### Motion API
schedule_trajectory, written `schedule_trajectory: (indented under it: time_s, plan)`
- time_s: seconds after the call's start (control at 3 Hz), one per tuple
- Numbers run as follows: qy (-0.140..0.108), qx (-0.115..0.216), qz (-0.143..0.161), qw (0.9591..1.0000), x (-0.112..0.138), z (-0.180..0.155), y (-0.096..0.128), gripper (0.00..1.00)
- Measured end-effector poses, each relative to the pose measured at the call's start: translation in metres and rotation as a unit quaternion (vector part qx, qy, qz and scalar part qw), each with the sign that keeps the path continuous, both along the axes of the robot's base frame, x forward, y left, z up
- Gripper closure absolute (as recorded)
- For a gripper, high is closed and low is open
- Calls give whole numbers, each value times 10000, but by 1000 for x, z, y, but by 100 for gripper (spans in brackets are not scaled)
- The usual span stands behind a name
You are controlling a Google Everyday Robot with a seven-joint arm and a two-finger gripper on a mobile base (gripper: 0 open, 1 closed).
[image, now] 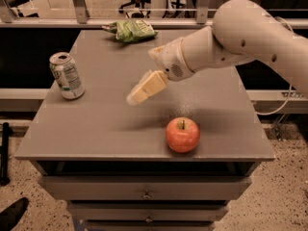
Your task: Knock 7up can over
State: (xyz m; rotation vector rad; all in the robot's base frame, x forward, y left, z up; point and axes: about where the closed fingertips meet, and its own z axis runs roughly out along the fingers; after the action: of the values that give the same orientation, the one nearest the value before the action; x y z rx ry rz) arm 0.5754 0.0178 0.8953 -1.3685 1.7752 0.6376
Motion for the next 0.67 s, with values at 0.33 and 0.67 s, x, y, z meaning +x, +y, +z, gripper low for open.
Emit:
schedule_trajectory:
  time_s: [0.33,0.67]
  plan:
    - [-213,476,96,9986,33,8,31,0]
    - [-251,852,290,9956,59,5,70,0]
